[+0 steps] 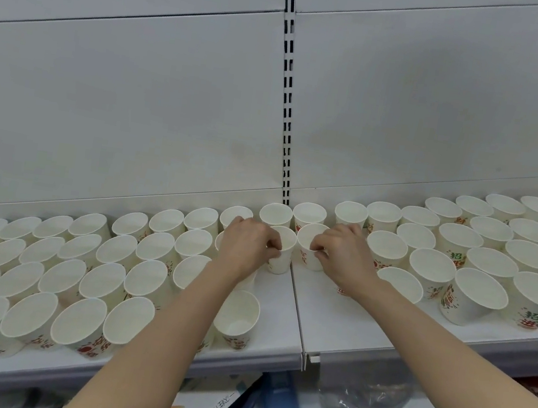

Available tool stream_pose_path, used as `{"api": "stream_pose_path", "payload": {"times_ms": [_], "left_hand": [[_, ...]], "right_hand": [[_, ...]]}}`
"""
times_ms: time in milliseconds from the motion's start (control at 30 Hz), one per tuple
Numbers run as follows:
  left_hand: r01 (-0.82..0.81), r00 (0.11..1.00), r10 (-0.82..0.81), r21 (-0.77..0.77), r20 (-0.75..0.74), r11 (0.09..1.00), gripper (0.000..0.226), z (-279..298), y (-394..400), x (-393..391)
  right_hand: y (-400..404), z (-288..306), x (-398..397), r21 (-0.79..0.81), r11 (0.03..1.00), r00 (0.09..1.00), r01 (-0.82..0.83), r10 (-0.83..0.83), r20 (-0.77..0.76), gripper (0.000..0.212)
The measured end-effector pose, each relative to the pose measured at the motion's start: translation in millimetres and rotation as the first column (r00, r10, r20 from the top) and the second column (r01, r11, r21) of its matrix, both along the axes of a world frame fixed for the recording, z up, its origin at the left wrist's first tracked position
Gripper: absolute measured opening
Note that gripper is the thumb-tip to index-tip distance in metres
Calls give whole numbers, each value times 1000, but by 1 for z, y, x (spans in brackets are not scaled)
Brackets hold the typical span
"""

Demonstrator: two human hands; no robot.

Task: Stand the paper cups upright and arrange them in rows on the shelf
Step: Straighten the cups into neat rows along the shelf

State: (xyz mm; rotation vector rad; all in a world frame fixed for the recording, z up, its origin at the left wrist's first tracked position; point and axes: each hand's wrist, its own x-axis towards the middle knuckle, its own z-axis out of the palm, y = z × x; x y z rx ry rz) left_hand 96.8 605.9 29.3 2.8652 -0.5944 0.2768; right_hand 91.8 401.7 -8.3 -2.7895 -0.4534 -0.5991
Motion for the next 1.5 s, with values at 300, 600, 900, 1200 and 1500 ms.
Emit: {"api": "stream_pose_path", "payload": {"times_ms": [300, 600, 900, 1200, 1500], "left_hand": [[45, 986, -36, 51, -160, 998, 14, 15, 16, 20], [12, 993, -12, 0, -116, 1000, 4, 2, -1, 14], [181, 983, -172, -181, 66, 967, 25, 0, -53, -20], [226, 974, -225, -50, 18, 973, 12, -6, -95, -47], [-59, 997, 66, -124, 46, 991, 7, -2, -36, -84]], "right_hand": [[2, 12, 0, -36, 999, 998, -6, 3, -70, 15], [-2, 11, 0, -24, 1000, 996, 12, -14, -90, 10], [-52, 26, -41, 265, 964, 987, -18, -25, 157, 11], [-129, 9, -120, 358, 933, 993, -24, -19, 117, 18], [-114, -12, -116, 174, 981, 967, -89, 43, 252, 22]]}}
